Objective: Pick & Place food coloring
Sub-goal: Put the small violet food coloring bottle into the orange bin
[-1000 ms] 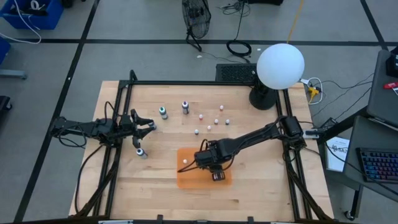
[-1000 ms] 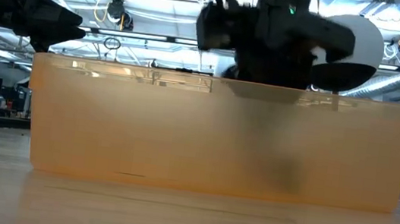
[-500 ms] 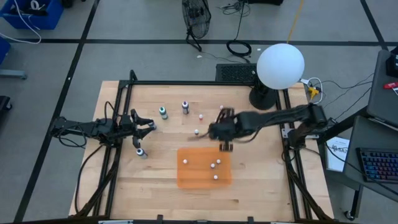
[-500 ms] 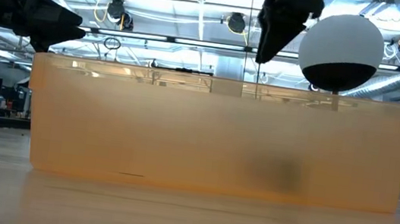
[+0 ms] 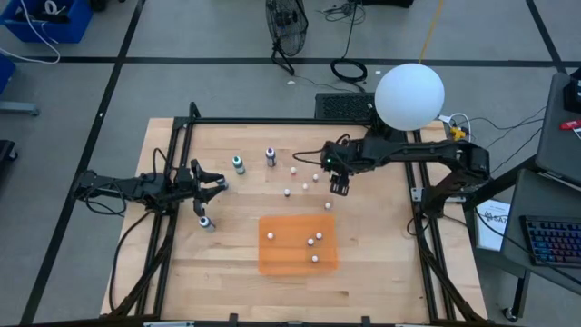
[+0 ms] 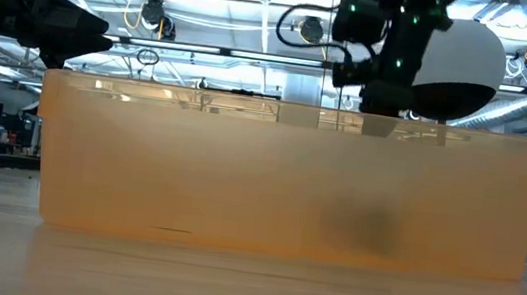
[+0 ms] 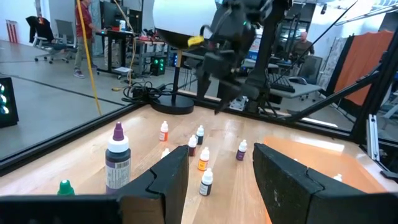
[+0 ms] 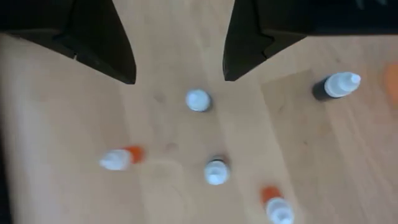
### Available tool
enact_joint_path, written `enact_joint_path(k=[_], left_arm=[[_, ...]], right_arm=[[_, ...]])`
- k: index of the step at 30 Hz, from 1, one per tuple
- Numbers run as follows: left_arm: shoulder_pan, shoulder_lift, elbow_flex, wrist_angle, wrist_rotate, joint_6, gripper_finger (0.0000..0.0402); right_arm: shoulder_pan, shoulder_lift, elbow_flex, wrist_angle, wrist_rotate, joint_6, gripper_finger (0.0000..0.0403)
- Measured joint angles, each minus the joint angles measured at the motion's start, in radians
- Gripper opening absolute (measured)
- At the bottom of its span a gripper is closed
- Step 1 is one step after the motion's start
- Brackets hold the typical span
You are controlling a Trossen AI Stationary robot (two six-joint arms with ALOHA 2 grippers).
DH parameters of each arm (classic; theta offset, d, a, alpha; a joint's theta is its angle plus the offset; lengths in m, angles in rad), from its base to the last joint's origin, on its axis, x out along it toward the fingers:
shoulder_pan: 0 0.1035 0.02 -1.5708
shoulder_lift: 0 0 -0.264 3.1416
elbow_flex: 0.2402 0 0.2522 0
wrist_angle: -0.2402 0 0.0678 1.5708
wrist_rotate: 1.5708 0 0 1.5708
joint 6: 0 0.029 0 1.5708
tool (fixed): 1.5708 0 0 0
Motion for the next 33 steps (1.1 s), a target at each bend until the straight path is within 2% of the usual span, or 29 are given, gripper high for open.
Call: enact_joint_path(k=[6,13,16,27,33], left_arm=[[0.0,0.0,0.0,0.0,0.0,0.0,0.0182],[0.0,0.0,0.0,0.0,0.0,0.0,0.0182],[0.0,0.0,0.0,0.0,0.0,0.0,0.0182],[0.0,0.0,0.0,0.0,0.0,0.0,0.0182],[0.0,0.0,0.0,0.0,0.0,0.0,0.0182]], right_arm=[[-0.06,0.0,-0.085,0.105,-0.021,-0.034,0.0242],[-0.088,0.032,-0.103,0.131,-0.142,-0.003,0.0239],[-0.041,0.032,-0.103,0.128,-0.177,0.018,0.024],[0.189,0.014,-0.071,0.101,-0.169,0.062,0.0237],[0.273,0.05,-0.071,0.147,-0.091,0.019,0.0234]])
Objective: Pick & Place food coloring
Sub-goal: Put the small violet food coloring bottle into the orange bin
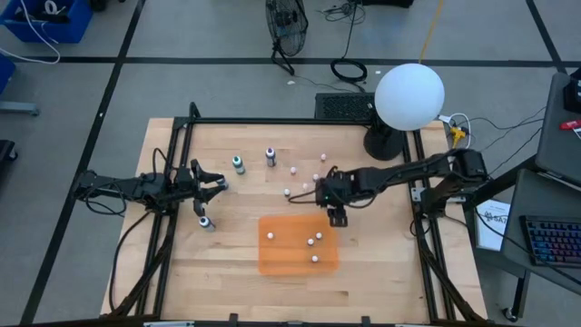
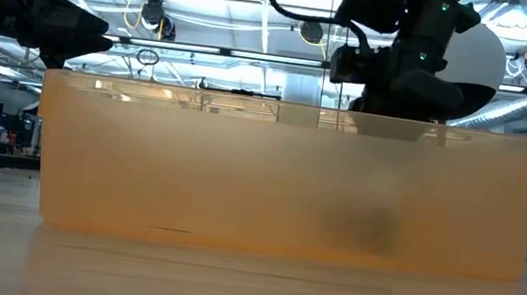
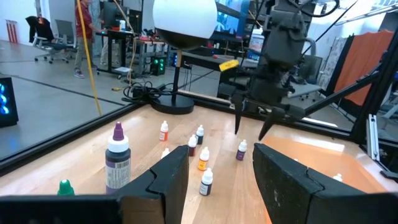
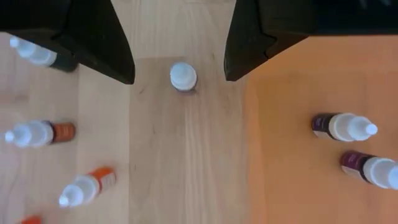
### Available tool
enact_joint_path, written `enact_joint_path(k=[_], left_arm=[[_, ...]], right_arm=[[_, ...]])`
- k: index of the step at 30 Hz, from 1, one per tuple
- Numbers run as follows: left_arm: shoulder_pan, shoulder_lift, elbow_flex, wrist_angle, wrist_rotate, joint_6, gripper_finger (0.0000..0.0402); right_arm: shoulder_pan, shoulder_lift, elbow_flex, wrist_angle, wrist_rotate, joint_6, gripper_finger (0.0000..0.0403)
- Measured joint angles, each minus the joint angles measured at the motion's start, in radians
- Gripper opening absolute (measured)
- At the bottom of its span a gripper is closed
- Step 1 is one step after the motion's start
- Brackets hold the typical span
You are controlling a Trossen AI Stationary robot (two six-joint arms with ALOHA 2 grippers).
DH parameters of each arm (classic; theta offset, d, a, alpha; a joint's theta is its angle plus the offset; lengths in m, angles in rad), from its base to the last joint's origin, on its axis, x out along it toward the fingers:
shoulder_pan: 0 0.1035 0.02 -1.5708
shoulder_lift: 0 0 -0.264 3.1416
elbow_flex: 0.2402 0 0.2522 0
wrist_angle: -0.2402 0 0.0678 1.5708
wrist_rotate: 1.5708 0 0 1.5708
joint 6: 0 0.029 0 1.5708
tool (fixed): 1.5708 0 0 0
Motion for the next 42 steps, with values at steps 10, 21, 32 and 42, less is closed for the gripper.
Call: enact_joint_path(k=[10,21,32,42], left_arm=[[0.0,0.0,0.0,0.0,0.0,0.0,0.0182],[0.0,0.0,0.0,0.0,0.0,0.0,0.0182],[0.0,0.0,0.0,0.0,0.0,0.0,0.0182],[0.0,0.0,0.0,0.0,0.0,0.0,0.0182]], right_arm=[[-0.026,0.084,0.0,0.01,-0.003,-0.022,0.0231],[-0.036,0.136,0.0,0.019,-0.083,-0.04,0.023],[-0.046,0.13,0.0,0.021,-0.082,-0.037,0.0188],[-0.072,0.124,0.0,0.007,-0.081,-0.081,0.0044]])
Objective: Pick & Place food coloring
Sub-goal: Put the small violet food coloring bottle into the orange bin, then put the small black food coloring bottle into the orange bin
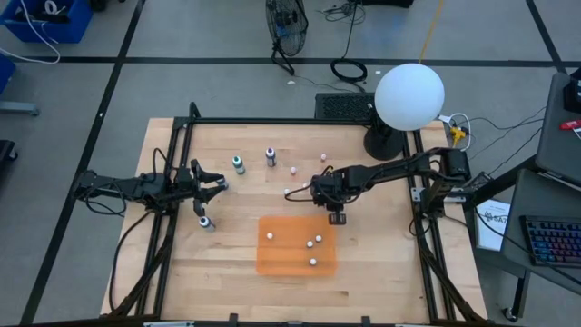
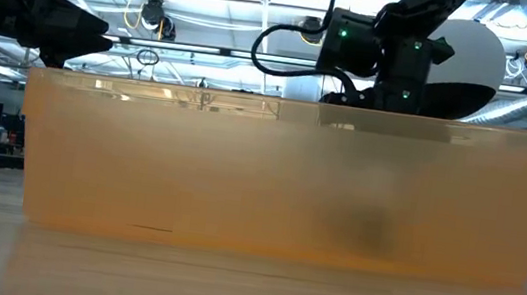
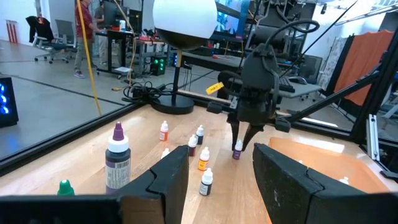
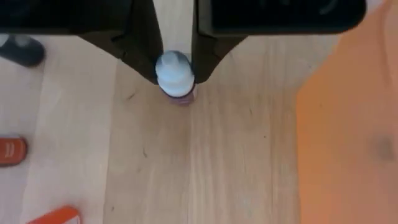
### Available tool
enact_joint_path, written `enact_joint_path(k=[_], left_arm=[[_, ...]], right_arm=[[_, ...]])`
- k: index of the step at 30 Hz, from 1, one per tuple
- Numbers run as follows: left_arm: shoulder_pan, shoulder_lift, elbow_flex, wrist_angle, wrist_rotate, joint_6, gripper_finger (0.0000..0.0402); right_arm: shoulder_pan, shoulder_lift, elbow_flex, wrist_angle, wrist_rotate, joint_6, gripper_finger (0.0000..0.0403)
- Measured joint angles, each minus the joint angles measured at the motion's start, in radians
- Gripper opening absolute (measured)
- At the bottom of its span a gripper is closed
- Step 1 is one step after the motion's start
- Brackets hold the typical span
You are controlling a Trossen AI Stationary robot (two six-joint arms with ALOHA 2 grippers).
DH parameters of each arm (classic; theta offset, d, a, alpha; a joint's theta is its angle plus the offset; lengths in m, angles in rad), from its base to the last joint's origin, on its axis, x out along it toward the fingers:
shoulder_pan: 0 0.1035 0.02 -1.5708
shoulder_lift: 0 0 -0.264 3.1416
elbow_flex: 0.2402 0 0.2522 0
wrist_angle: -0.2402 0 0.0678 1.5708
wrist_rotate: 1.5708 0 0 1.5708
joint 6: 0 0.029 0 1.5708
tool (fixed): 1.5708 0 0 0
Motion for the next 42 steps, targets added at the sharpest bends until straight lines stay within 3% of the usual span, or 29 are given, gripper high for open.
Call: enact_joint_path(k=[6,10,20,25,29,34,42], left_arm=[[0.0,0.0,0.0,0.0,0.0,0.0,0.0182],[0.0,0.0,0.0,0.0,0.0,0.0,0.0182],[0.0,0.0,0.0,0.0,0.0,0.0,0.0182],[0.0,0.0,0.0,0.0,0.0,0.0,0.0182],[0.0,0.0,0.0,0.0,0.0,0.0,0.0182],[0.0,0.0,0.0,0.0,0.0,0.0,0.0182],[0.0,0.0,0.0,0.0,0.0,0.0,0.0182]], right_arm=[[0.024,-0.067,0.022,-0.047,0.024,0.009,0.0043],[0.085,-0.136,0.095,-0.156,0.107,0.072,0.0001],[0.277,-0.192,0.181,-0.183,0.108,0.229,0.0003],[0.271,-0.192,0.182,-0.159,0.123,0.225,0.0],[0.22,-0.192,0.182,-0.258,0.261,0.192,0.0002],[0.065,-0.192,0.182,-0.349,0.236,0.149,0.0054],[-0.175,-0.192,0.17,-0.306,0.115,0.066,0.0203]])
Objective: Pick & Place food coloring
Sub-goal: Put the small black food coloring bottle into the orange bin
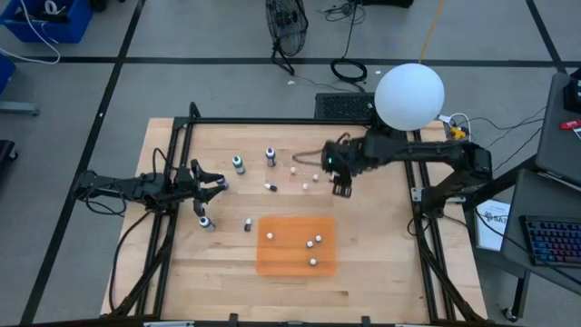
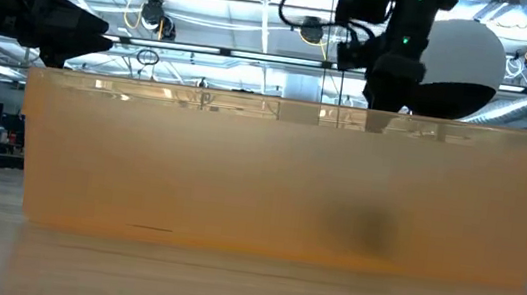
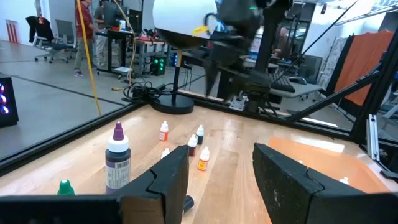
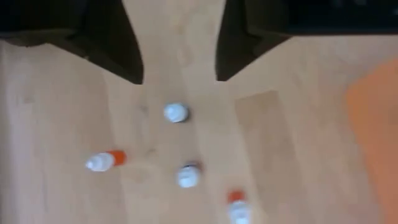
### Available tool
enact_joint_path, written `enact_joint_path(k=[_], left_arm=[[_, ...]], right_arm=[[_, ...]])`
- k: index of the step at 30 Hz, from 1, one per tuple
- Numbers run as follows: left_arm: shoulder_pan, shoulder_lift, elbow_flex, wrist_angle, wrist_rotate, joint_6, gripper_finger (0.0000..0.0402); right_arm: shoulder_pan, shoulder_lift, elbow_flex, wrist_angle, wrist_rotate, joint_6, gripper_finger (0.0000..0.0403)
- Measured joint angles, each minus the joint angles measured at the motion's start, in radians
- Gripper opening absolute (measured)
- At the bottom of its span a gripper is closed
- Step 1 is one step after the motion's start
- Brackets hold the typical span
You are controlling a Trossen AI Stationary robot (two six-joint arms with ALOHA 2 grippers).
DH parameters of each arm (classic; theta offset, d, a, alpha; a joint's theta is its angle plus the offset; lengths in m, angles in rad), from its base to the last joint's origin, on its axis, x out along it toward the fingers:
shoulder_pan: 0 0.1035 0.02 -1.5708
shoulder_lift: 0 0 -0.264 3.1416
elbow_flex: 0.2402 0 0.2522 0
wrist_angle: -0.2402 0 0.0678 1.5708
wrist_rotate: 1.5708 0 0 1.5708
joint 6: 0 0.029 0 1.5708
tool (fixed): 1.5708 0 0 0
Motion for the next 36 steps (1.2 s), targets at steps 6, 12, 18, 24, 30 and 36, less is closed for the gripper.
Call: enact_joint_path(k=[6,12,18,24,30,36], left_arm=[[0.0,0.0,0.0,0.0,0.0,0.0,0.0182],[0.0,0.0,0.0,0.0,0.0,0.0,0.0182],[0.0,0.0,0.0,0.0,0.0,0.0,0.0182],[0.0,0.0,0.0,0.0,0.0,0.0,0.0182],[0.0,0.0,0.0,0.0,0.0,0.0,0.0182],[0.0,0.0,0.0,0.0,0.0,0.0,0.0182]], right_arm=[[-0.08,0.022,-0.058,0.102,-0.087,-0.046,0.0245],[-0.088,0.109,-0.067,0.146,-0.09,-0.102,0.0238],[-0.094,0.179,-0.067,0.153,-0.089,-0.131,0.0236],[-0.096,0.233,-0.067,0.187,-0.089,-0.145,0.0236],[-0.102,0.271,-0.067,0.189,-0.089,-0.156,0.0235],[-0.104,0.265,-0.067,0.193,-0.089,-0.154,0.0232]])
